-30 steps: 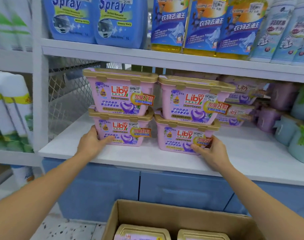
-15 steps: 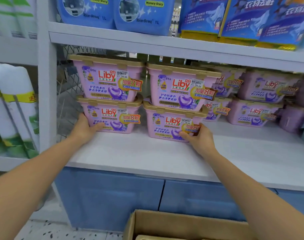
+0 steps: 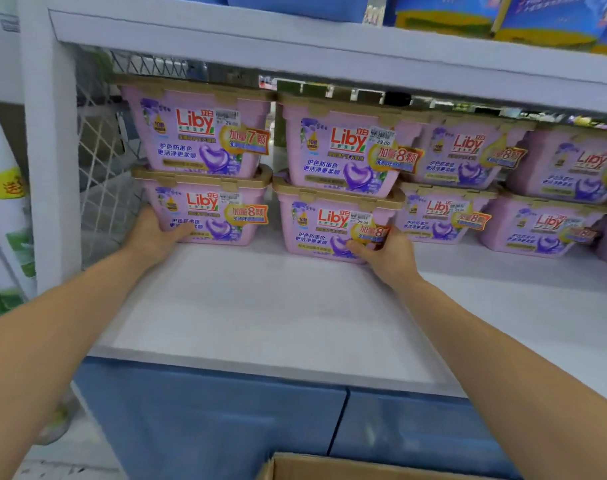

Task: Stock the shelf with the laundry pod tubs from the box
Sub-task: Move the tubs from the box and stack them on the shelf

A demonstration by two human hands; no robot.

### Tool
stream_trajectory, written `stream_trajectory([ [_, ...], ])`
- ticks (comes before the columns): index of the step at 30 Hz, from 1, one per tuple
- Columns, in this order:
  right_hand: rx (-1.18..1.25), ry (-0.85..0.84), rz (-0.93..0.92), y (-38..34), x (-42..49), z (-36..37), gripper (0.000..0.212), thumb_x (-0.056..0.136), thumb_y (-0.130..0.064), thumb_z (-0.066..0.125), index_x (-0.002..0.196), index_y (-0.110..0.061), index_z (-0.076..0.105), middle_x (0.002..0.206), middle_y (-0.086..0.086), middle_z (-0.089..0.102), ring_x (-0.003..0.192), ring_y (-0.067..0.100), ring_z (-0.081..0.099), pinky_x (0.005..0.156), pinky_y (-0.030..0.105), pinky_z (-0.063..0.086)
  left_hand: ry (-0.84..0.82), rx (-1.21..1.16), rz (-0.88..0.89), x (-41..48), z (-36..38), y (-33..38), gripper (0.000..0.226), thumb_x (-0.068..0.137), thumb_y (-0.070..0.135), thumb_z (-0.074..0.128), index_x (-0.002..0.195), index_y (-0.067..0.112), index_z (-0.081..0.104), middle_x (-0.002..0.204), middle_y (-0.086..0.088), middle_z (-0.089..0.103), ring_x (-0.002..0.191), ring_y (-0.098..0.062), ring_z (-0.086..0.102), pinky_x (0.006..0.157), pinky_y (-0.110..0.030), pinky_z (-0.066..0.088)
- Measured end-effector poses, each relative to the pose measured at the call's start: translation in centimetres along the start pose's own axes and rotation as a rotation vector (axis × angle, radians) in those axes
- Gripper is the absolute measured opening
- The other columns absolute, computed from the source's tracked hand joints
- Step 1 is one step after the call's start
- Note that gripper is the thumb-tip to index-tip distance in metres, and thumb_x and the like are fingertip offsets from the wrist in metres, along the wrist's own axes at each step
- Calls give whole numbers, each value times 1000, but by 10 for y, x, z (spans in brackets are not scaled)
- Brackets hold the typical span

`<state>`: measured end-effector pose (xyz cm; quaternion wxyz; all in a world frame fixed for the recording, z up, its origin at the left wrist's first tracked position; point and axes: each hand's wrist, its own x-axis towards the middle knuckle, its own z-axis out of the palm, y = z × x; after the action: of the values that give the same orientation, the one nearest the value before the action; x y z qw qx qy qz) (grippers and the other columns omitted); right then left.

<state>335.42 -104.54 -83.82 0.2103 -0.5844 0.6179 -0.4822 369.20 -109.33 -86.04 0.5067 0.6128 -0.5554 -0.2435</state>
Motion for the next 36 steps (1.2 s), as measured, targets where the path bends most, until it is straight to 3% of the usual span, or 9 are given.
stream_trajectory([
  [2,-15,7,0,1,6,2,50,78,-17,72,121,-2,52,121,12,64,98,15,57,65,6,35,7,17,0,5,1,-2,46,82,3,66,126,-2,51,128,-15,58,116,-27,56,99,-36,42],
  [6,-27,-9,37,4,18,4,49,79,-21,71,122,-5,52,123,9,63,113,23,58,73,12,38,16,75,4,13,5,-3,52,83,7,66,129,-2,44,131,-17,56,120,-31,54,97,-32,40],
  [10,-62,-35,57,8,30,5,50,79,-23,71,122,-7,53,124,9,63,112,23,58,81,21,40,-8,112,1,24,8,-4,58,85,13,65,135,1,38,137,-16,52,125,-32,50,101,-32,37],
  [20,-113,-44,47,18,59,12,51,80,-26,70,124,-6,55,126,9,62,114,24,57,81,20,37,-76,169,20,52,11,-11,59,83,19,67,135,6,43,136,-11,55,124,-30,52,108,-41,39],
  [25,-122,-70,18,26,72,14,49,80,-26,70,121,-4,57,123,11,63,113,27,58,85,25,41,-53,211,-2,58,17,-11,59,85,25,65,136,9,39,139,-10,52,126,-31,49,107,-37,36],
  [36,-137,-32,-43,38,75,19,47,82,-27,68,120,-4,55,119,12,65,108,28,60,76,21,38,13,243,-18,58,25,-13,59,86,28,64,134,7,38,139,-14,52,125,-35,49,102,-37,38],
])
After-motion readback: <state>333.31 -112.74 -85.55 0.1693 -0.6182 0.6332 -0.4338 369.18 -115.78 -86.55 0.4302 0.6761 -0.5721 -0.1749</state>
